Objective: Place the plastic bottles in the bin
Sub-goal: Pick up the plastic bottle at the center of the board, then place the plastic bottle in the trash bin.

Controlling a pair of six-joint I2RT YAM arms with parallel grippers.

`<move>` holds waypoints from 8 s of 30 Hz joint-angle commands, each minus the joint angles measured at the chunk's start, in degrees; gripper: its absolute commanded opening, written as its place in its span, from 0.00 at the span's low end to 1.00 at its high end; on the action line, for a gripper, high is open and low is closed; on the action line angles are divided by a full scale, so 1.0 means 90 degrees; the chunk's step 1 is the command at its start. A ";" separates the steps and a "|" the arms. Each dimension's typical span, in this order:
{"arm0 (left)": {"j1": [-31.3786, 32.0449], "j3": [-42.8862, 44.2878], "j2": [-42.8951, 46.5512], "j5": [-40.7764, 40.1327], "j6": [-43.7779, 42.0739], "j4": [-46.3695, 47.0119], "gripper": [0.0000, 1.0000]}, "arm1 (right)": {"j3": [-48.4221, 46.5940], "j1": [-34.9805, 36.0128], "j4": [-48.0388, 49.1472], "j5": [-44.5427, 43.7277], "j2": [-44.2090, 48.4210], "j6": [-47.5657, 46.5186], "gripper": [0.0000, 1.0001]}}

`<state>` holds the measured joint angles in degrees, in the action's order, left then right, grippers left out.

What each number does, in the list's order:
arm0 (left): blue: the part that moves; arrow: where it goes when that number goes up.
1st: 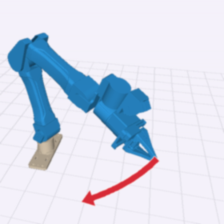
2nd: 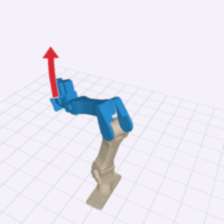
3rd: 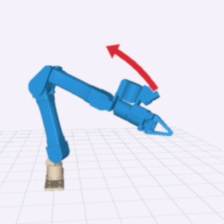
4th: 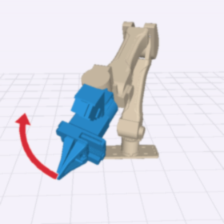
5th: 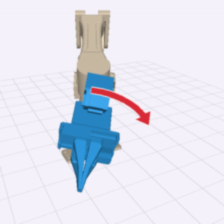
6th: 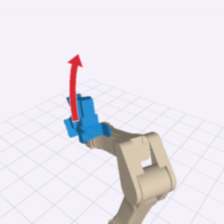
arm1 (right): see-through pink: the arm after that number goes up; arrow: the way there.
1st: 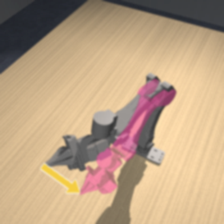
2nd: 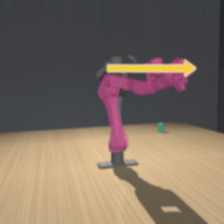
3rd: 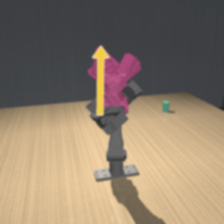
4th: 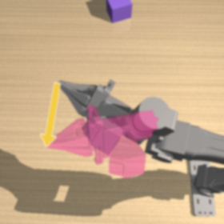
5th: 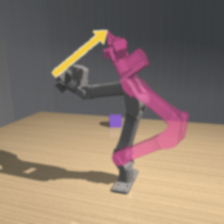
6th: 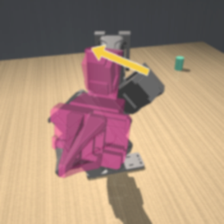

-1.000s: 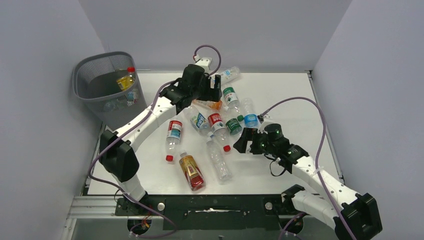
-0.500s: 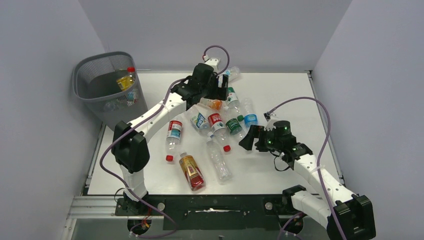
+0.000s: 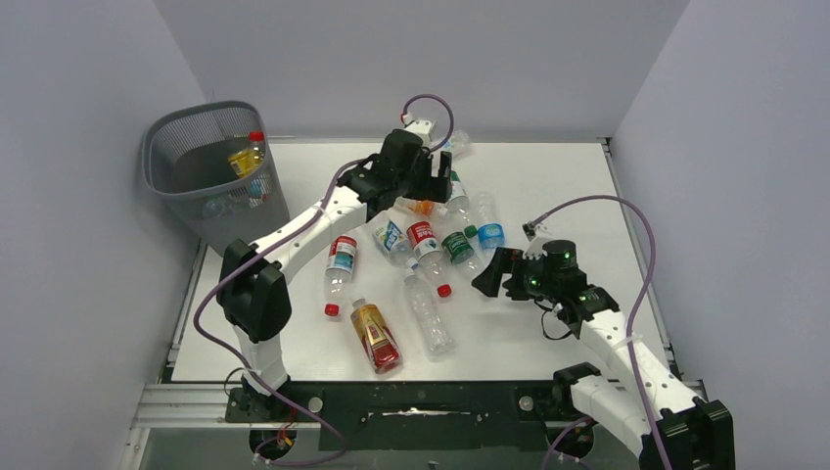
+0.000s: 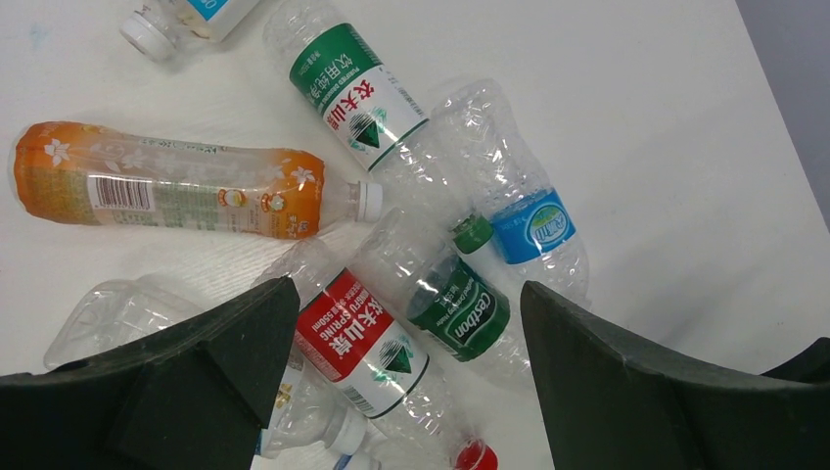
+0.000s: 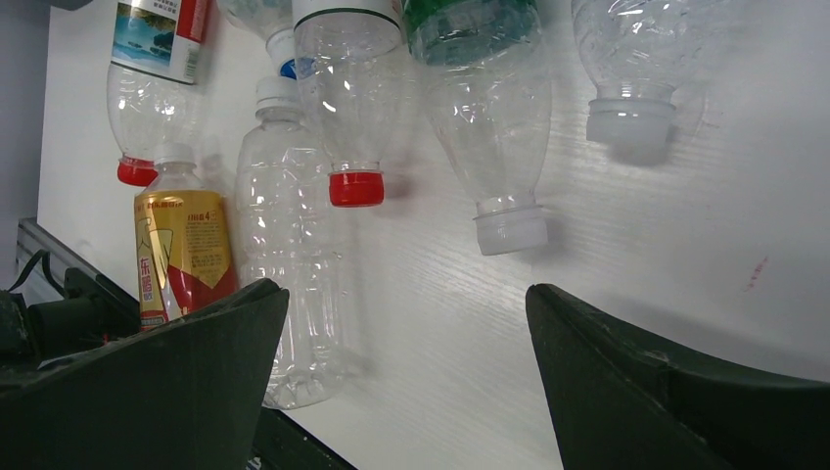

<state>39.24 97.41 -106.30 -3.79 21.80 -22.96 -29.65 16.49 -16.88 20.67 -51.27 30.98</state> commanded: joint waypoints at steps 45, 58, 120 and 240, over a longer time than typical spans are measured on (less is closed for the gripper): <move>0.0019 -0.2348 0.2615 0.0937 0.0153 0.0679 0.84 | -0.0517 0.0219 0.0726 -0.1035 -0.1490 -0.0399 0.72; 0.0024 -0.2524 0.2639 0.1014 0.0359 0.0853 0.84 | -0.0638 0.0759 0.1079 -0.1451 -0.2571 -0.0705 0.65; -0.0033 -0.4580 0.2501 0.1753 0.4309 0.5475 0.85 | -0.1461 0.2108 0.0378 -0.2494 0.0053 -0.0382 0.21; -0.6233 -0.0756 0.3322 0.1710 0.1371 0.1914 0.38 | -0.1188 0.3343 0.0401 -0.3157 -0.0115 0.0093 0.93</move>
<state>-14.74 87.13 -78.63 13.37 38.35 -4.89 -40.40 46.22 -16.38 -8.10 -51.75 30.98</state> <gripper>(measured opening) 0.476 0.925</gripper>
